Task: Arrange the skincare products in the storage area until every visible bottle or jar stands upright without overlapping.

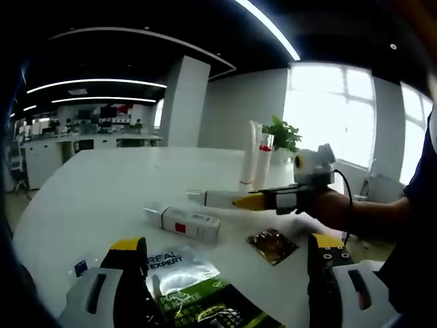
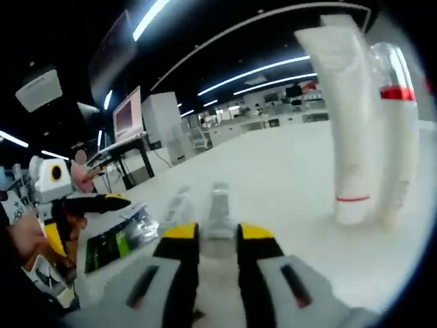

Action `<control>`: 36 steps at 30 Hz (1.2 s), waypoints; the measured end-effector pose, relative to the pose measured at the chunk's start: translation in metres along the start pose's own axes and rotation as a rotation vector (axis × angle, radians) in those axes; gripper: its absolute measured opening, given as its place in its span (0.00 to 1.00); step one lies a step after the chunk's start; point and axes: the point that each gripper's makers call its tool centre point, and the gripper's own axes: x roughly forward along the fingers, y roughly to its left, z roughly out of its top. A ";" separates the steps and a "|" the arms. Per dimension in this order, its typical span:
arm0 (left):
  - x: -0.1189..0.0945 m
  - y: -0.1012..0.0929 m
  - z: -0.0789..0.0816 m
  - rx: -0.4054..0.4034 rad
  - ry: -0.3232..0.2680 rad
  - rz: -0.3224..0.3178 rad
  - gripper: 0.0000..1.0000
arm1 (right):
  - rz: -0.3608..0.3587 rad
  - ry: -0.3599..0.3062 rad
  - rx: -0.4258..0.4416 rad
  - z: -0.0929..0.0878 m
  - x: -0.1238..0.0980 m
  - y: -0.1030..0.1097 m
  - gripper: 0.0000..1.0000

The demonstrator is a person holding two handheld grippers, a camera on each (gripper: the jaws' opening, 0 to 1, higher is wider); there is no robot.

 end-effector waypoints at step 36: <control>0.020 -0.013 0.045 -0.230 -0.143 -0.175 1.00 | 0.257 -0.236 0.337 0.031 -0.039 0.057 0.19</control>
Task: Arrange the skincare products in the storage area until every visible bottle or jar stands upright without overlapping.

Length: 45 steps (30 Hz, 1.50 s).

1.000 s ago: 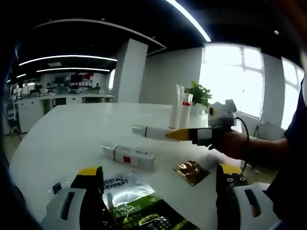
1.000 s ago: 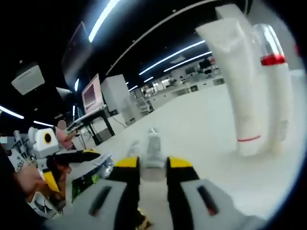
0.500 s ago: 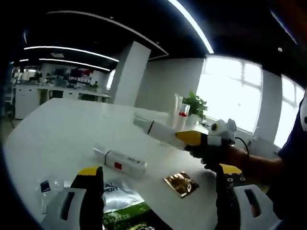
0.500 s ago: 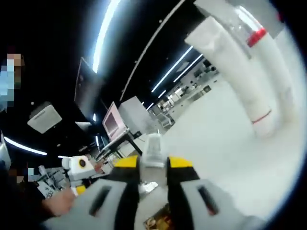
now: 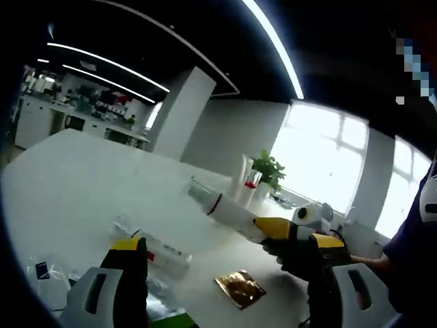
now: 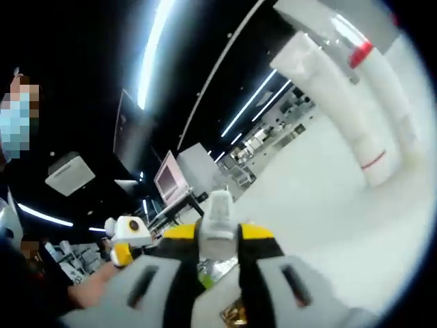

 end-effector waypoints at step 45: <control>0.017 -0.031 0.042 -0.248 -0.146 -0.203 0.68 | 0.115 -0.058 0.058 0.010 -0.004 0.032 0.19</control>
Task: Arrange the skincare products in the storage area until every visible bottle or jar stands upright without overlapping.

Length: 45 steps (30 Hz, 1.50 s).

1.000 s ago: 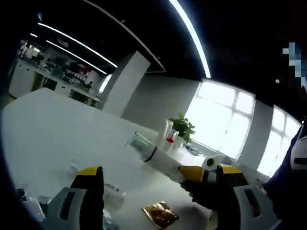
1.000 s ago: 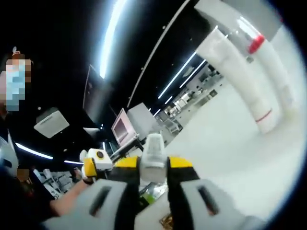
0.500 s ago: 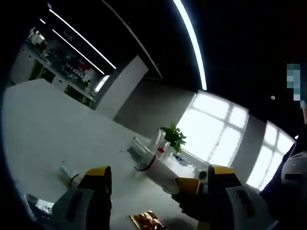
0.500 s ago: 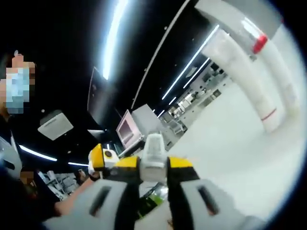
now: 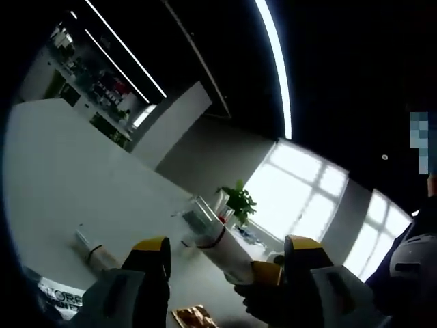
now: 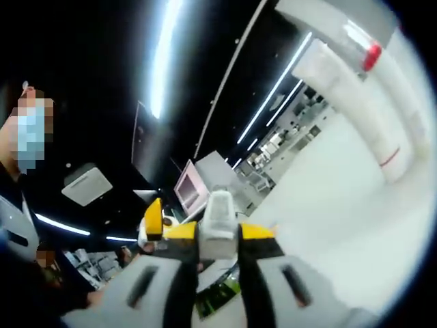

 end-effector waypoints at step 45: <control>0.005 -0.026 -0.010 -0.046 0.011 -0.121 0.36 | 0.173 -0.078 0.288 -0.006 -0.002 0.025 0.19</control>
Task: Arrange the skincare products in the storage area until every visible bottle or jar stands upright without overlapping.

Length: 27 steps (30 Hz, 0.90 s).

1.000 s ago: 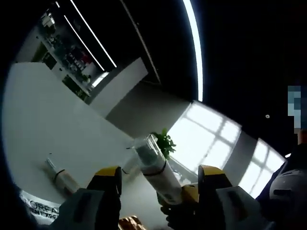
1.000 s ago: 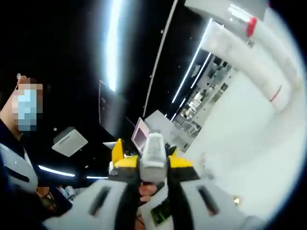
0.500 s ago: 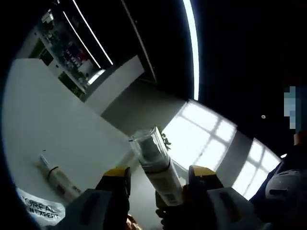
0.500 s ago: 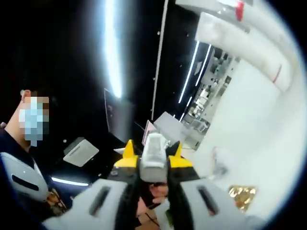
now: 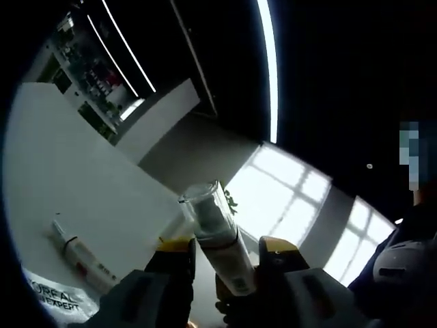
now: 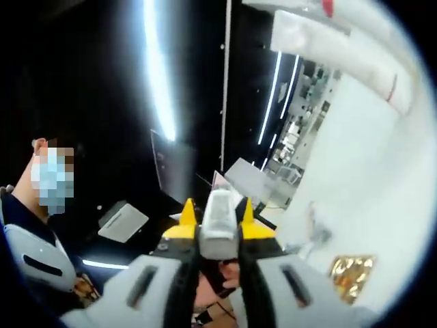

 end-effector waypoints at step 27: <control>-0.006 -0.007 0.014 0.002 -0.030 -0.060 0.23 | 0.076 0.026 0.063 -0.005 0.009 0.015 0.20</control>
